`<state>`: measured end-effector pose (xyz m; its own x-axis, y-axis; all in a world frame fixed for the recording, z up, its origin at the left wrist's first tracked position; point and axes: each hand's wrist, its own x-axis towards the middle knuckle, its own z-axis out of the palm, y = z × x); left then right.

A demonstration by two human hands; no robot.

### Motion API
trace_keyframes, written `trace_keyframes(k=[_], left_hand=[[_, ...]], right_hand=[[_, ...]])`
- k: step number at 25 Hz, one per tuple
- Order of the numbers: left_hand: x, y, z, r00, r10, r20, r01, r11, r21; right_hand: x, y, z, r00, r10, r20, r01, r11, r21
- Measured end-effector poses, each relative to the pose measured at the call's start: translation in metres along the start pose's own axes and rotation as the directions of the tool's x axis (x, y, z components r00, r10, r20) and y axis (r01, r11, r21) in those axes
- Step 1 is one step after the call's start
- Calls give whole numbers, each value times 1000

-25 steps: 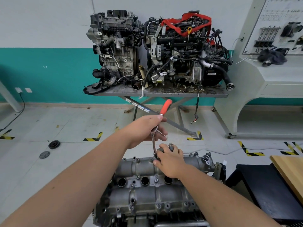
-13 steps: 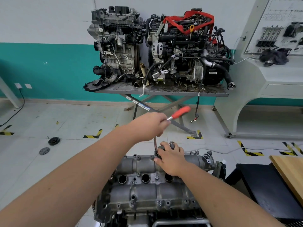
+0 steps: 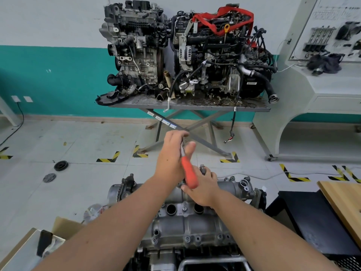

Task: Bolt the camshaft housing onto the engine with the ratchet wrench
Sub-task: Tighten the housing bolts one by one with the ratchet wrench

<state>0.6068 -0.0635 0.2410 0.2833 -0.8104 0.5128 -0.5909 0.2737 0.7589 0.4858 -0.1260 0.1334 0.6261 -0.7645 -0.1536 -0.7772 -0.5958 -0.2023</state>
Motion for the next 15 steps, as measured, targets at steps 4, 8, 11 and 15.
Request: trace_keyframes(k=[4,8,11,15], left_hand=[[8,11,11,896,-441,51,392,733,-555],[24,12,3,733,-603,315,625,415,-661],[38,20,-9,665,-639,386,743,514,-429],[56,38,-22,724,-547,420,544,827,140]], right_hand=[[0,-2,-4,1000,-6,8,7,998,-65],[0,-2,-1,1000,1,6,-1,998,-63],[0,-1,-2,1000,-3,19,4,998,-60],[0,-1,-3,999,-1,41,4,998,-56]])
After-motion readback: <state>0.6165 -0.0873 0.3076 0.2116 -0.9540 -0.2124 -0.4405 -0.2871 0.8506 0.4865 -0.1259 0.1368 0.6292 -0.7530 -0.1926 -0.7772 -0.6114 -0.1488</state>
